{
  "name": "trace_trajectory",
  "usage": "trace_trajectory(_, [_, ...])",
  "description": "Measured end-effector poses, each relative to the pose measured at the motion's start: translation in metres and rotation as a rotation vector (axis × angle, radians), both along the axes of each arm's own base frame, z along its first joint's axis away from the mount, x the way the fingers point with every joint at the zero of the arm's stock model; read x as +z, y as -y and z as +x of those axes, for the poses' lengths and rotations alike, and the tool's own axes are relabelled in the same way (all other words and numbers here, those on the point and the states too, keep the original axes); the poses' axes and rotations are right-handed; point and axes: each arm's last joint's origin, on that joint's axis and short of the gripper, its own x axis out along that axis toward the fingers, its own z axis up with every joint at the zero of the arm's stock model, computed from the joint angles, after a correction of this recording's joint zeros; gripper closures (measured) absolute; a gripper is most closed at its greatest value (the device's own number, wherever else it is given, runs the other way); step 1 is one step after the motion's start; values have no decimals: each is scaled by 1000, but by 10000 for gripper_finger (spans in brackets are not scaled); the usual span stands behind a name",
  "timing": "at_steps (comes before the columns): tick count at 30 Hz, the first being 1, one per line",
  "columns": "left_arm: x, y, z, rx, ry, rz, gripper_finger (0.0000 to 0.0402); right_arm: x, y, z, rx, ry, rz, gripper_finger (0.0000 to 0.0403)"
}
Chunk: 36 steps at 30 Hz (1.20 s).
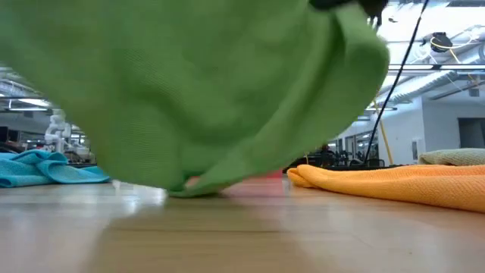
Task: Fold microfiber towels
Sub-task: Fold the green towel
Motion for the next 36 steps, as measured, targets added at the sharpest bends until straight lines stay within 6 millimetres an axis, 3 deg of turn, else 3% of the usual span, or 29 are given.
trace_trajectory(4, [-10,-7,-5,95,-61,-12,397,38,18,-16,-38,132,-122,395])
trace_trajectory(6, [-18,-12,-6,166,-93,-10,396,46,26,-19,-55,162,-208,389])
trace_trajectory(8, [-26,-19,-6,218,-123,-43,391,42,32,-22,-62,151,-276,382])
trace_trajectory(11, [-37,-28,-6,288,-167,-99,392,24,37,-23,-62,107,-293,364])
trace_trajectory(16, [-50,-36,-6,355,-227,-119,393,-22,37,-27,-29,25,-260,320])
trace_trajectory(20, [-55,-37,-5,370,-245,-136,388,-38,29,-31,-47,24,-196,282])
trace_trajectory(24, [-61,-38,-5,351,-282,-155,397,-47,8,-28,-96,91,-89,253])
trace_trajectory(29, [-65,-38,-5,355,-287,-164,386,-78,-24,-14,-225,152,-259,230])
trace_trajectory(36, [-65,-38,-5,350,-293,-189,396,-124,-40,10,-391,135,-342,203])
